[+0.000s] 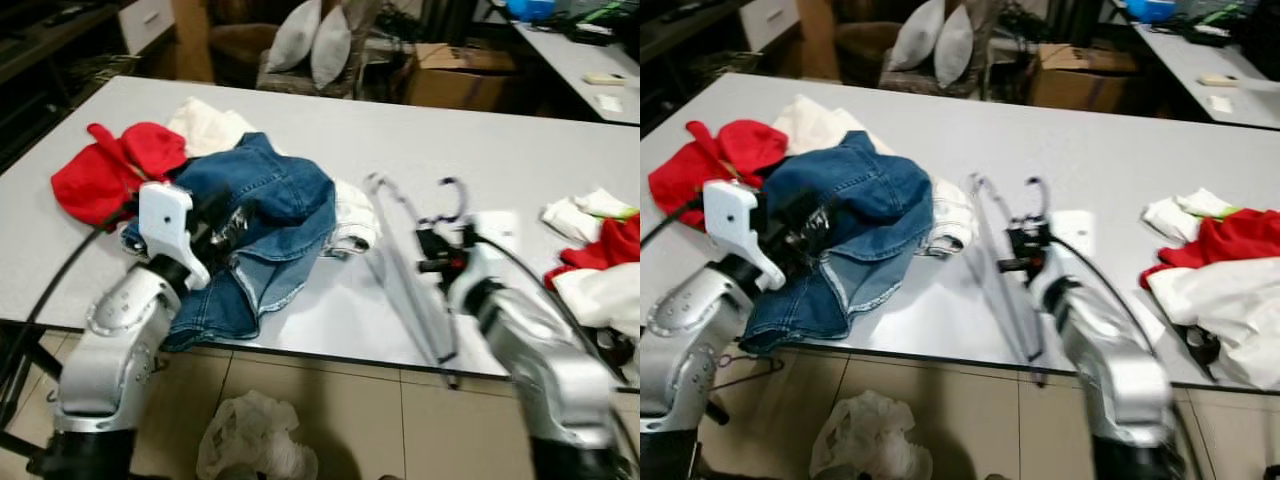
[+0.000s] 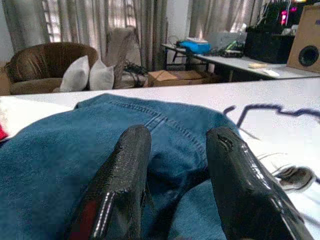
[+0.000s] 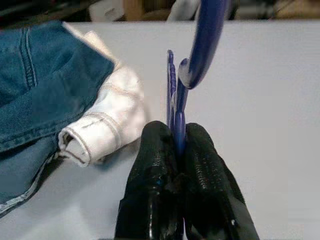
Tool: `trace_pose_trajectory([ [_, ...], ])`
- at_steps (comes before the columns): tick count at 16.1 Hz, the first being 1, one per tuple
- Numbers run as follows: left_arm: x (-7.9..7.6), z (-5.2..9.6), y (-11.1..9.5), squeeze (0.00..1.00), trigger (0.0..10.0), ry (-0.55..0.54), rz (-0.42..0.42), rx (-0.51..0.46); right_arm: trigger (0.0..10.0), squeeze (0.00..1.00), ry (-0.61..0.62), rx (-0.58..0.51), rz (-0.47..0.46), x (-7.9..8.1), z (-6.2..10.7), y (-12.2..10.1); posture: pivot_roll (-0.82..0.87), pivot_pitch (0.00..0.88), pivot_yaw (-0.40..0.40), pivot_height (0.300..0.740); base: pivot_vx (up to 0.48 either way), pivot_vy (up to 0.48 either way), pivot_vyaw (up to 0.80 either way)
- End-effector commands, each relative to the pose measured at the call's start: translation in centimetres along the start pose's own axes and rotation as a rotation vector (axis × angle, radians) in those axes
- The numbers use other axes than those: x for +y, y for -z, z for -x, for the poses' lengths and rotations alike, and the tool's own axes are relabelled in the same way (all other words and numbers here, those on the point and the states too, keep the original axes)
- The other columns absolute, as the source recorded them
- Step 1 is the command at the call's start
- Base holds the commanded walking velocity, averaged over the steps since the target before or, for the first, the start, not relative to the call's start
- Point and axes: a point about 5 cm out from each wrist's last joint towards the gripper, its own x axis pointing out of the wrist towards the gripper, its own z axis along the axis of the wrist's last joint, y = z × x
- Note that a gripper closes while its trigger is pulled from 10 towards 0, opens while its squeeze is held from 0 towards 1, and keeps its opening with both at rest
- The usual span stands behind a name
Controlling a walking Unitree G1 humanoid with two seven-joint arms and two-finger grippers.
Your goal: Hang hanger
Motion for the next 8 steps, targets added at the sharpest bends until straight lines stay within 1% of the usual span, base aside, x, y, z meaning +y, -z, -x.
trace_pose_trajectory([
  [1,-0.3,-0.1,-0.3,0.00,10.0,0.000,-0.012,-0.012,10.0,0.00,0.012,-0.036,0.003,-0.1,0.6,-0.9,0.02,0.000,-0.023,0.740,0.000,0.000,0.00],
  [2,-0.9,-0.1,0.1,0.00,10.0,0.009,0.000,-0.010,10.0,0.00,0.041,-0.086,0.021,-0.1,1.8,-1.5,0.01,0.000,-0.020,0.740,0.000,-0.334,0.00],
  [4,-1.8,0.2,1.0,0.00,10.0,0.021,-0.005,0.009,10.0,0.00,0.058,-0.143,0.043,0.5,3.2,-2.0,-0.01,0.000,-0.016,0.740,0.000,-0.377,0.00],
  [5,-2.2,0.4,1.4,0.00,10.0,0.024,-0.019,0.024,10.0,0.00,0.057,-0.165,0.111,1.0,3.9,-2.2,-0.01,0.000,-0.017,0.740,0.000,-0.428,0.00],
  [6,-2.6,0.5,1.6,0.00,10.0,0.026,-0.017,0.024,10.0,0.00,0.047,-0.175,0.217,1.7,4.7,-2.1,-0.02,0.000,-0.019,0.740,0.000,-0.431,0.00],
  [8,-2.9,0.6,1.5,0.00,10.0,0.031,-0.017,0.021,10.0,0.00,0.058,-0.182,0.195,1.9,5.0,-2.0,-0.02,0.000,-0.025,0.740,0.000,-0.431,0.00],
])
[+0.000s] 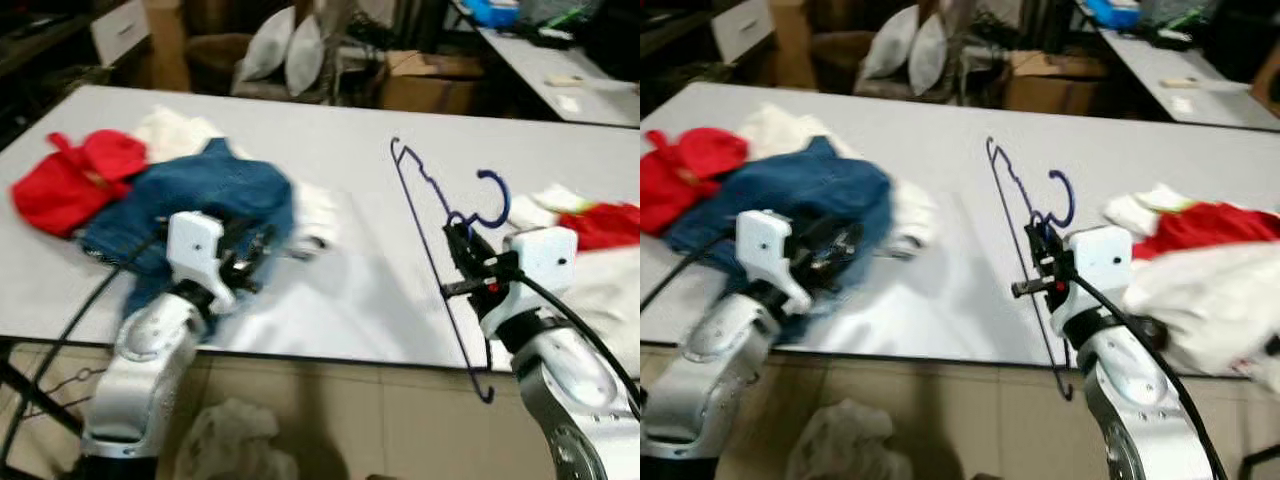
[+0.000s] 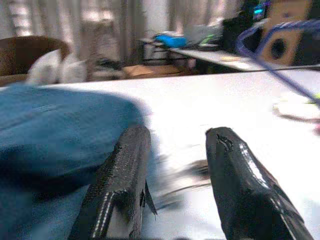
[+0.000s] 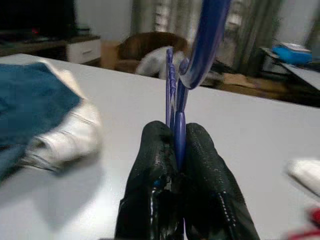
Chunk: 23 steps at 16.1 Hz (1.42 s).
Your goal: Hang hanger
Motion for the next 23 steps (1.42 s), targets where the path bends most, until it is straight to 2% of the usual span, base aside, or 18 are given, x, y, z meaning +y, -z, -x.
trace_pose_trajectory([
  [1,-0.1,0.2,-0.5,0.00,10.0,-0.005,-0.023,-0.024,10.0,0.00,0.020,-0.026,0.000,0.1,0.3,-0.4,-0.02,0.000,-0.031,0.740,0.000,-0.435,0.00],
  [8,-0.1,0.6,-0.6,0.00,10.0,-0.009,-0.040,-0.031,10.0,0.00,0.012,-0.080,0.012,0.6,0.3,-0.7,-0.02,0.000,-0.035,0.740,0.000,-0.431,0.00],
  [18,0.0,0.1,-0.6,0.00,10.0,0.007,-0.033,-0.047,10.0,0.00,-0.009,-0.182,0.036,0.7,0.5,-2.2,-0.04,0.000,-0.018,0.740,0.000,-0.416,0.00],
  [20,0.0,0.0,-0.3,0.00,10.0,0.011,-0.009,-0.022,10.0,0.00,-0.038,-0.181,-0.001,0.5,0.4,-2.3,-0.04,0.000,-0.017,0.740,0.000,-0.169,0.00],
  [23,-0.2,-0.1,0.0,0.00,10.0,0.020,-0.014,-0.017,10.0,0.00,-0.053,-0.161,0.006,0.0,0.9,-2.1,-0.04,0.000,-0.015,0.740,0.000,0.000,0.00],
])
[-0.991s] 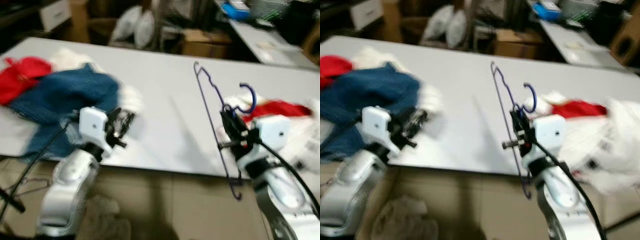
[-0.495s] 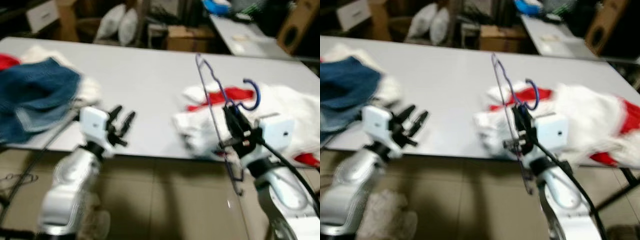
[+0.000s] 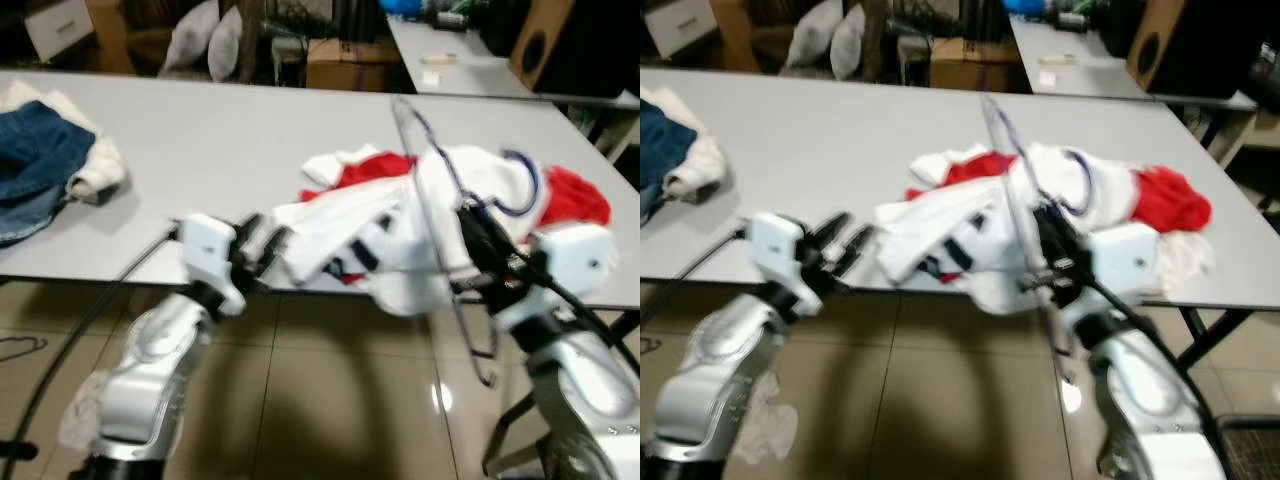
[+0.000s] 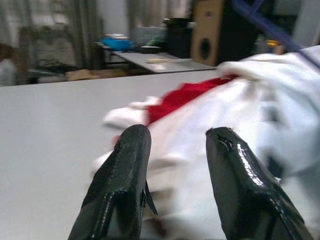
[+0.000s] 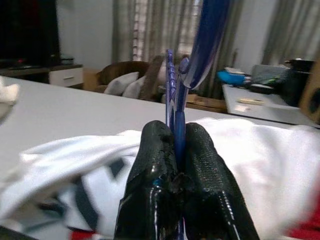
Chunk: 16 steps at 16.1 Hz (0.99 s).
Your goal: Hang hanger
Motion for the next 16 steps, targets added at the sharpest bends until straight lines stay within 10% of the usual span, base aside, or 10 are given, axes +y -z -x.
trace_pose_trajectory([
  [1,0.5,0.3,-0.1,0.00,10.0,-0.013,-0.012,-0.006,10.0,0.00,-0.025,-0.017,0.002,0.3,0.1,-0.4,-0.04,0.000,-0.016,0.740,0.000,0.000,0.00],
  [16,-0.4,-1.1,-1.7,0.00,10.0,0.151,0.077,-0.102,10.0,0.00,0.028,-0.048,-0.005,0.1,0.3,-0.9,-0.07,0.000,0.010,0.740,0.251,0.000,-0.66],
])
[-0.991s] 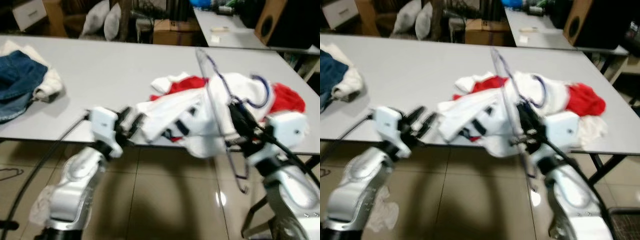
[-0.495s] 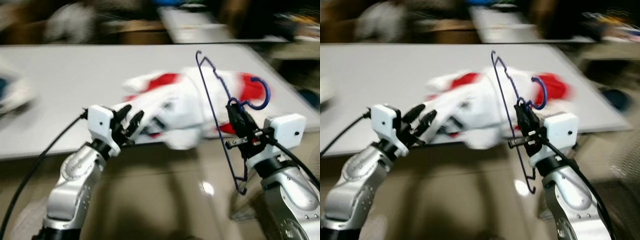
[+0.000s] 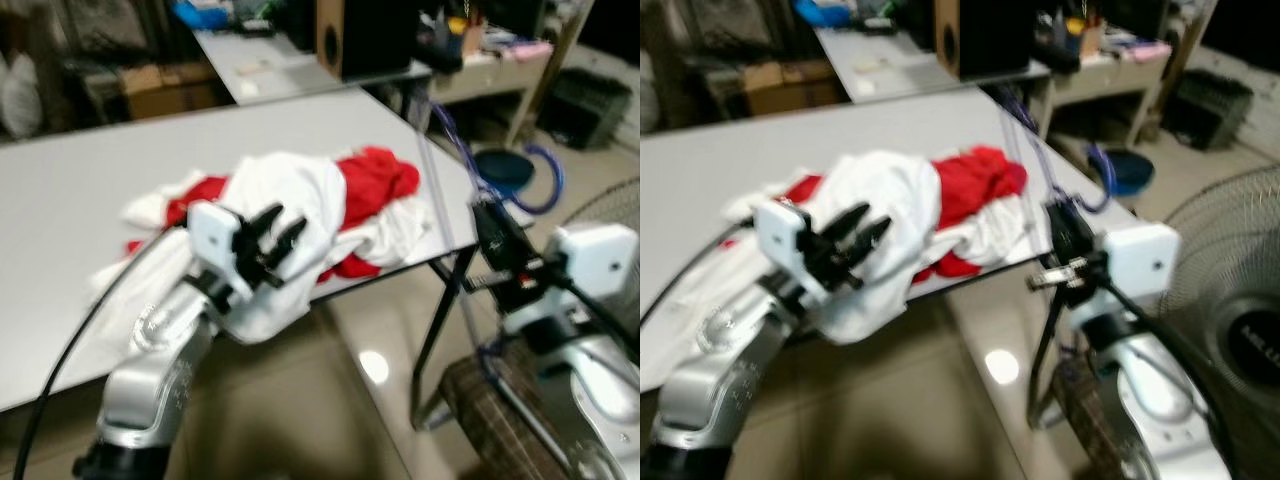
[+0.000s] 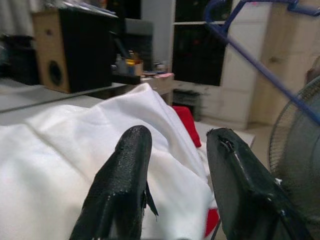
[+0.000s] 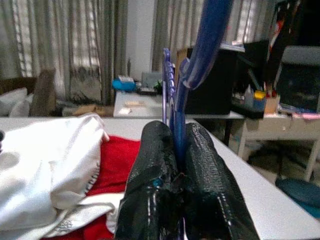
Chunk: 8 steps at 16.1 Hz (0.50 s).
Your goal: Hang hanger
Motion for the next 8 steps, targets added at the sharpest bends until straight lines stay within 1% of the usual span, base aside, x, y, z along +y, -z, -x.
trace_pose_trajectory([
  [1,-0.3,-0.6,-0.6,0.00,10.0,0.060,-0.005,-0.022,10.0,0.00,0.013,-0.005,0.007,-0.2,0.1,-0.2,-0.07,0.000,0.014,0.740,0.000,0.000,0.00],
  [2,-0.4,-0.7,-0.6,0.00,10.0,0.092,-0.013,-0.015,10.0,0.00,0.010,-0.002,0.004,-0.2,0.1,-0.1,-0.07,0.000,0.014,0.740,0.000,0.000,0.00],
  [4,-0.7,-0.9,0.4,0.00,10.0,0.272,-0.047,0.084,10.0,0.00,-0.052,0.019,0.007,-0.6,0.2,-0.2,-0.07,0.000,0.026,0.740,0.000,0.000,0.00],
  [6,0.3,-1.0,1.0,0.00,10.0,0.381,-0.067,0.175,10.0,0.00,-0.087,0.050,0.030,-1.3,0.5,-0.2,-0.09,0.000,0.041,0.740,0.000,0.000,0.00],
  [7,0.4,-1.2,1.2,0.00,10.0,0.441,-0.060,0.212,10.0,0.00,-0.091,0.067,0.047,-1.7,0.6,-0.1,-0.09,0.000,0.046,0.740,0.000,0.000,0.00],
  [8,0.3,-1.3,1.3,0.00,10.0,0.478,-0.050,0.233,10.0,0.00,-0.092,0.073,0.054,-1.8,0.6,-0.1,-0.09,0.000,0.047,0.740,0.000,0.000,0.00],
])
